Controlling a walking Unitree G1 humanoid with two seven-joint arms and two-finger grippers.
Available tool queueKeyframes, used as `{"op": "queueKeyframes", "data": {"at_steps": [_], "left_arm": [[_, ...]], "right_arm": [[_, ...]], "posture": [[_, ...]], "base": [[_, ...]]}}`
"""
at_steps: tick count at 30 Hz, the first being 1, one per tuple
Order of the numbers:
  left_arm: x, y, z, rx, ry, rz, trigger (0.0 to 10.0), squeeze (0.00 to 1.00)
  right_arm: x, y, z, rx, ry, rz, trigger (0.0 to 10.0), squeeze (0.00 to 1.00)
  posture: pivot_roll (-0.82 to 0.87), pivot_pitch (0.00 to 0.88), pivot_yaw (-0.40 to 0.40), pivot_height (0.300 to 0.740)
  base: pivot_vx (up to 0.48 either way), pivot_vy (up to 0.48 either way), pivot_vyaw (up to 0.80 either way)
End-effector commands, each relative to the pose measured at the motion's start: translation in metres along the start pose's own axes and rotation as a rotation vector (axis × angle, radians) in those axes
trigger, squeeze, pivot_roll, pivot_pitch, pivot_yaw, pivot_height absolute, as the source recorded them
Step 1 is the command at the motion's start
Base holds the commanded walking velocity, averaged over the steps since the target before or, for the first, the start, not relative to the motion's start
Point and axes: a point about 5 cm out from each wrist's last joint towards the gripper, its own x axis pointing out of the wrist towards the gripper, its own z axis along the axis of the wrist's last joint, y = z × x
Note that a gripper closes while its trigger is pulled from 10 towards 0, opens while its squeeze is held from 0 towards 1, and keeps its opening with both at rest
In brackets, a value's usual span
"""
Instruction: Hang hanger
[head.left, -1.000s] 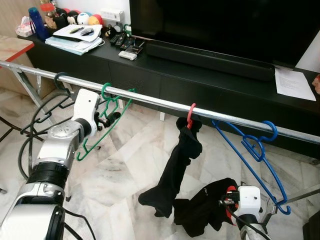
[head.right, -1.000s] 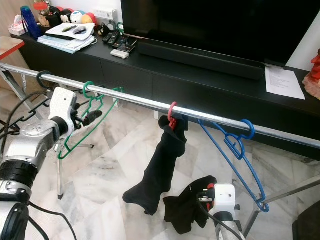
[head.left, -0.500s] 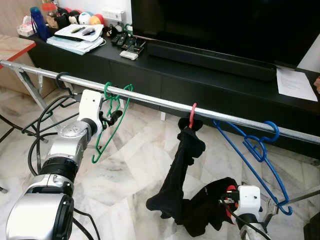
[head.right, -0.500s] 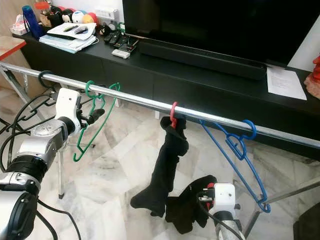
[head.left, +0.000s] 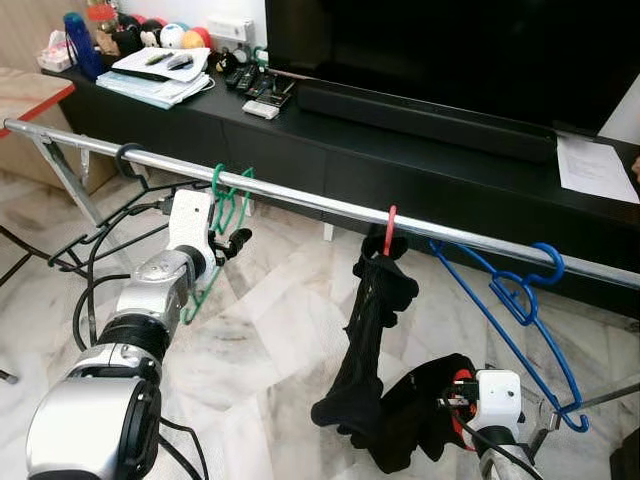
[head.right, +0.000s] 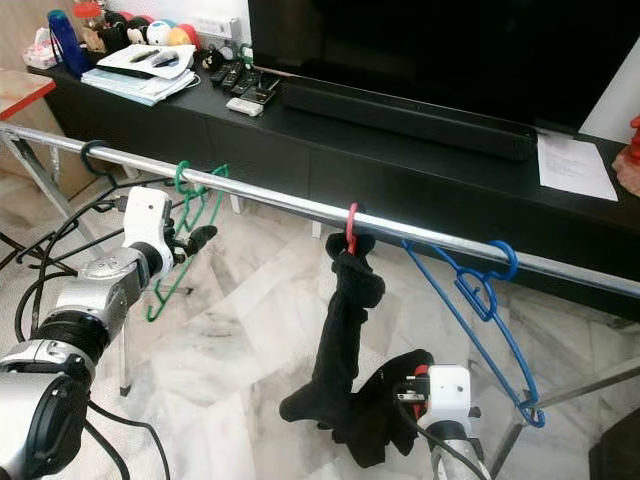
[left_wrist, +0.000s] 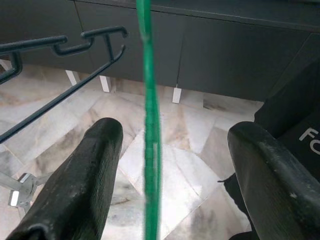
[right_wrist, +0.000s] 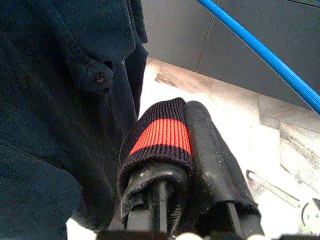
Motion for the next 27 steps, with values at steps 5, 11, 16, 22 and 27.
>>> {"op": "queueKeyframes", "data": {"at_steps": [5, 11, 16, 22, 27], "left_arm": [[0.0028, -0.0047, -0.0012, -0.004, 0.008, 0.019, 10.0, 0.0], [0.004, -0.0077, -0.0046, -0.028, 0.015, 0.034, 0.7, 0.0], [0.0044, -0.0079, -0.0051, -0.036, 0.015, 0.052, 0.0, 0.0], [0.004, -0.006, -0.0069, -0.038, 0.021, 0.075, 0.0, 0.0], [0.0039, -0.0056, -0.0072, -0.038, 0.022, 0.079, 0.0, 0.0]], "right_arm": [[-0.0015, -0.003, -0.0015, -0.006, 0.003, -0.01, 10.0, 0.0], [-0.0011, -0.0022, -0.0015, -0.005, 0.004, -0.01, 10.0, 0.0], [-0.0013, -0.0027, -0.0017, -0.005, 0.004, -0.013, 10.0, 0.0], [-0.0017, -0.0025, -0.0024, -0.003, 0.006, -0.013, 10.0, 0.0], [-0.0018, -0.0022, -0.0025, -0.003, 0.006, -0.012, 10.0, 0.0]], "posture": [[-0.01, 0.151, -0.035, 0.74], [-0.01, 0.149, -0.032, 0.74], [-0.01, 0.149, -0.031, 0.74], [-0.01, 0.149, -0.031, 0.74], [-0.01, 0.149, -0.031, 0.74]], "base": [[0.0, 0.0, 0.0], [0.0, 0.0, 0.0], [0.0, 0.0, 0.0], [0.0, 0.0, 0.0], [0.0, 0.0, 0.0]]}}
